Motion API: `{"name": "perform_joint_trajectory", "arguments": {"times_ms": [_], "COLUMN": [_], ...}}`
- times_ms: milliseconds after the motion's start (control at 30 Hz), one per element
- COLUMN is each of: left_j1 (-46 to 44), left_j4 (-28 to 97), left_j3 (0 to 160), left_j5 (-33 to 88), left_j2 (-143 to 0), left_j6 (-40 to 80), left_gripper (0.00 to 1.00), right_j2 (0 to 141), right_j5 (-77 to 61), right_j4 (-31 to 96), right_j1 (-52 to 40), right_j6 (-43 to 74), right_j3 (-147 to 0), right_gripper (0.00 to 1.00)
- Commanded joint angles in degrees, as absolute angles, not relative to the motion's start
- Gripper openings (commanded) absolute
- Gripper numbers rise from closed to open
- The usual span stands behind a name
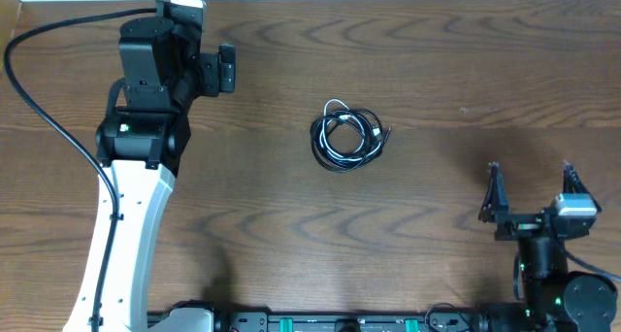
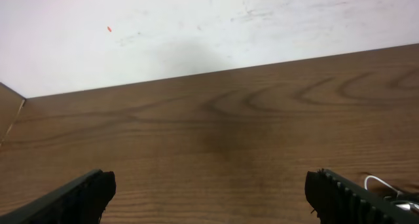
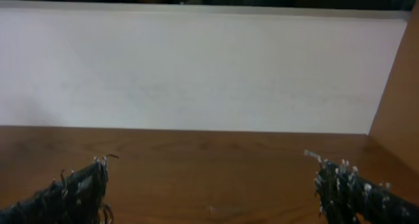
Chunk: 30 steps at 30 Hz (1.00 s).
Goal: Untangle cables
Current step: 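Raise the right arm and move it forward to the table's right side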
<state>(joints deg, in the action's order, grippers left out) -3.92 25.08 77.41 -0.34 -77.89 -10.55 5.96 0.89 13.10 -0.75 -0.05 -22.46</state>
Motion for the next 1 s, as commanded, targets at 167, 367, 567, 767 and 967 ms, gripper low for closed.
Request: {"name": "perform_joint_trajectory", "arguments": {"times_ms": [167,367,567,767,967], "left_j1": [-3.9,-3.9,-3.9,-4.0,-3.9], "left_j4": [24.3,23.7,23.0,23.3,23.8], "left_j3": [78.6,78.6,78.6,78.6,78.5], "left_j5": [-1.1,-1.1,-1.1,-1.1,-1.1], "left_j2": [-76.8,-76.8,-76.8,-76.8,-76.8], "left_j6": [-10.9,-10.9,-10.9,-10.7,-10.7], "left_gripper": [0.98,0.98,0.98,0.98,0.98], "right_j2": [17.3,29.5,42.3,50.7,56.0], "right_j5": [1.4,2.3,2.9,2.9,-1.0], "right_j4": [13.2,12.2,7.9,5.8,11.7], "right_j1": [-0.4,-0.4,-0.4,-0.4,-0.5], "right_j6": [-3.3,-3.6,-11.5,-12.5,-12.5], "right_j3": [-34.5,-45.4,-55.0,-60.5,-62.3], "right_gripper": [0.99,0.99,0.99,0.99,0.99]}}
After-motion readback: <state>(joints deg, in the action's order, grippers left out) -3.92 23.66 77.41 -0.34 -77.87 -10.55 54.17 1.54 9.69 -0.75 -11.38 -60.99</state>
